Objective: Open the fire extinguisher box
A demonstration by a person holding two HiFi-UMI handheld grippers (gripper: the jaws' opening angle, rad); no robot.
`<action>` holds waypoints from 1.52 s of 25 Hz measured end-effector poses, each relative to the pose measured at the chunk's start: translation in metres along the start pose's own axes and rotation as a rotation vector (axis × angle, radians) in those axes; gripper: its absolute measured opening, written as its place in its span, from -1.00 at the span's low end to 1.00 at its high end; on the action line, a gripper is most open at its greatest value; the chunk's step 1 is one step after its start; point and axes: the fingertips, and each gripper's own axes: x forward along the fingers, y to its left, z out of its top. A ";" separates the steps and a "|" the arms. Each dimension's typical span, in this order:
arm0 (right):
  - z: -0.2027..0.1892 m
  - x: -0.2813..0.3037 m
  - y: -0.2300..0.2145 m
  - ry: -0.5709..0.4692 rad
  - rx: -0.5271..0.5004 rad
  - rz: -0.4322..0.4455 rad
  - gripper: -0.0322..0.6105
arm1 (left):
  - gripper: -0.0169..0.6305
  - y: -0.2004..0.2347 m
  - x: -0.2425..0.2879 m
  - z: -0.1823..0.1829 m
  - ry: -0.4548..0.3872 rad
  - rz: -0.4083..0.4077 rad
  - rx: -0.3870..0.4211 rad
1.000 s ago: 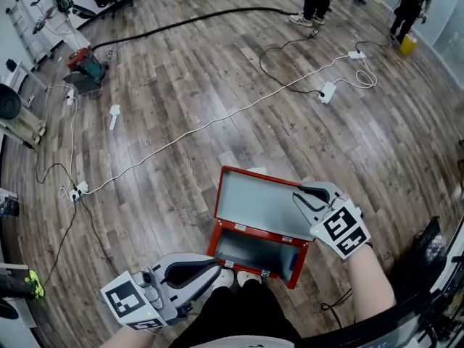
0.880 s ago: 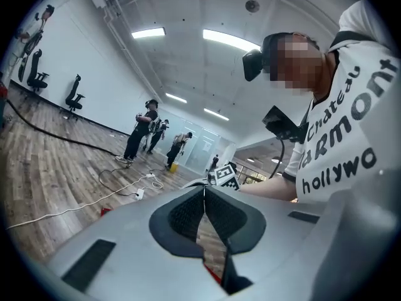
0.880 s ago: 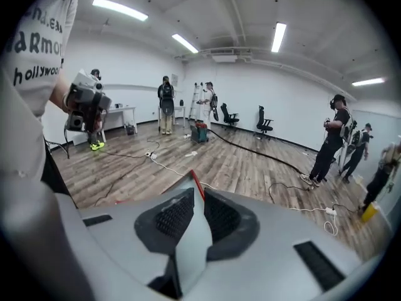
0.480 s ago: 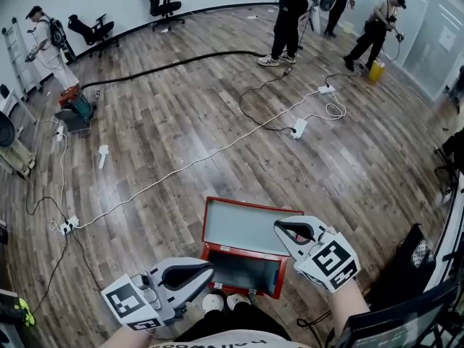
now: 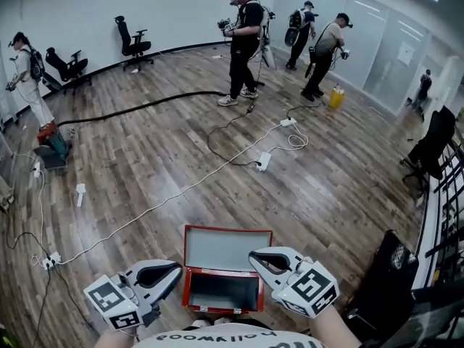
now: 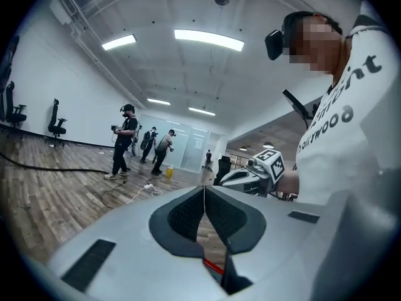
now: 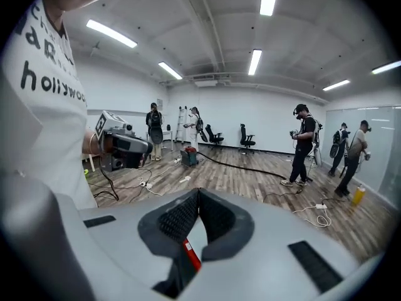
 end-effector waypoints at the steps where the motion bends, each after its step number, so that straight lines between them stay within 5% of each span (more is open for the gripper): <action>1: -0.001 -0.003 0.004 0.006 0.006 -0.006 -0.87 | -0.91 0.002 -0.001 0.002 0.001 -0.012 -0.013; 9: -0.021 -0.036 0.033 -0.009 0.164 -0.044 -0.87 | -0.91 -0.006 0.009 0.006 -0.007 -0.099 -0.040; 14: -0.044 -0.051 0.046 0.022 0.266 -0.112 -0.87 | -0.91 -0.012 0.015 -0.013 0.071 -0.119 -0.104; 19: -0.046 -0.043 0.052 -0.056 0.427 -0.088 -0.87 | -0.91 -0.023 0.030 -0.027 0.089 -0.141 -0.149; 26: -0.053 -0.027 0.040 -0.038 0.454 -0.115 -0.87 | -0.91 -0.021 0.053 -0.039 0.119 -0.117 -0.113; 38: -0.073 -0.024 0.029 -0.024 0.510 -0.101 -0.87 | -0.91 -0.005 0.051 -0.063 0.147 -0.044 -0.161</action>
